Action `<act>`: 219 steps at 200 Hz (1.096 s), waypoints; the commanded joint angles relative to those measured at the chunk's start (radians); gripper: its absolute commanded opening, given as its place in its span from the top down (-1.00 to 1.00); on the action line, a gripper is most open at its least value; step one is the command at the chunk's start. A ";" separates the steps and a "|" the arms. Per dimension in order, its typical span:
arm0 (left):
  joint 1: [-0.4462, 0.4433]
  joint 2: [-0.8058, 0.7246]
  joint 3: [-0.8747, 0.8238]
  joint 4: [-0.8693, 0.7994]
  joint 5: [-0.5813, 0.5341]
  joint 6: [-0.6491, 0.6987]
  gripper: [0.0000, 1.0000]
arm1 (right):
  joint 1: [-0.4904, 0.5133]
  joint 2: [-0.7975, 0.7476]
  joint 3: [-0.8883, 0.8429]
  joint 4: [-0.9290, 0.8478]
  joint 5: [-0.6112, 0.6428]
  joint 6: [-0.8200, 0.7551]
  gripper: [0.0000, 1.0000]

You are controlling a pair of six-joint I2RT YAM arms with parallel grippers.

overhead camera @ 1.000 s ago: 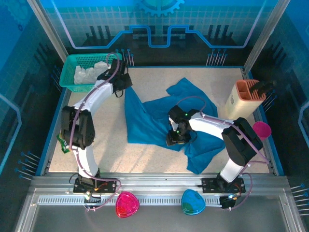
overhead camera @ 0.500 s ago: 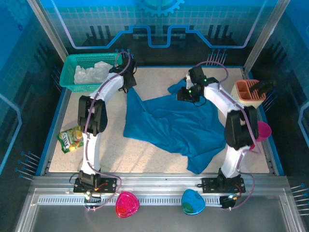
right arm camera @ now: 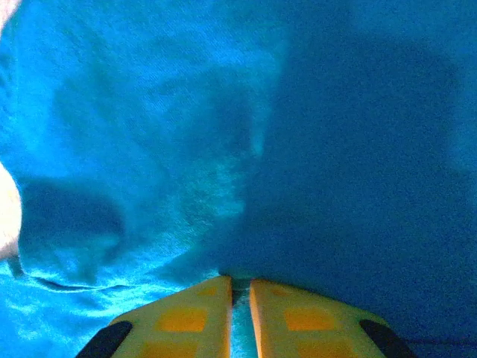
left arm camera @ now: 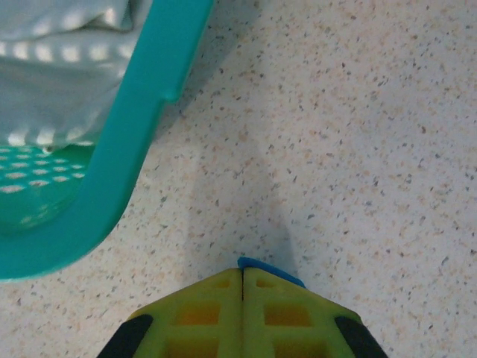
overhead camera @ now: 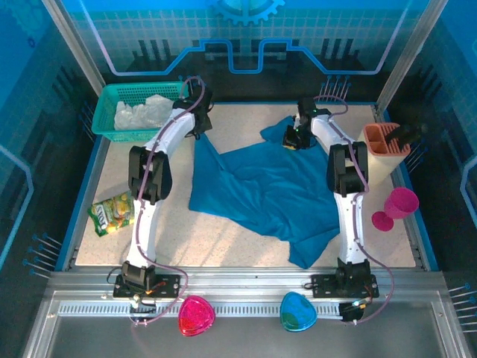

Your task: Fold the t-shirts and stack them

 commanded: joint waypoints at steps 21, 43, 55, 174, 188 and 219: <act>0.002 0.124 0.196 -0.100 -0.021 0.037 1.00 | -0.066 0.208 0.264 -0.183 0.052 0.098 0.61; 0.010 0.208 0.326 -0.150 -0.019 0.037 1.00 | -0.107 0.243 0.307 -0.183 0.071 0.148 0.61; 0.018 0.240 0.370 -0.160 -0.015 0.033 1.00 | -0.127 0.239 0.290 -0.167 0.089 0.174 0.61; 0.047 0.264 0.359 0.111 0.202 0.086 0.16 | -0.188 0.155 0.194 -0.035 0.108 0.211 0.48; 0.036 0.224 0.337 0.133 0.210 0.107 -0.27 | -0.173 0.110 0.192 -0.033 0.098 0.149 0.36; 0.003 0.089 0.282 0.162 0.211 0.181 -0.64 | -0.123 -0.080 0.092 -0.028 0.132 -0.006 0.02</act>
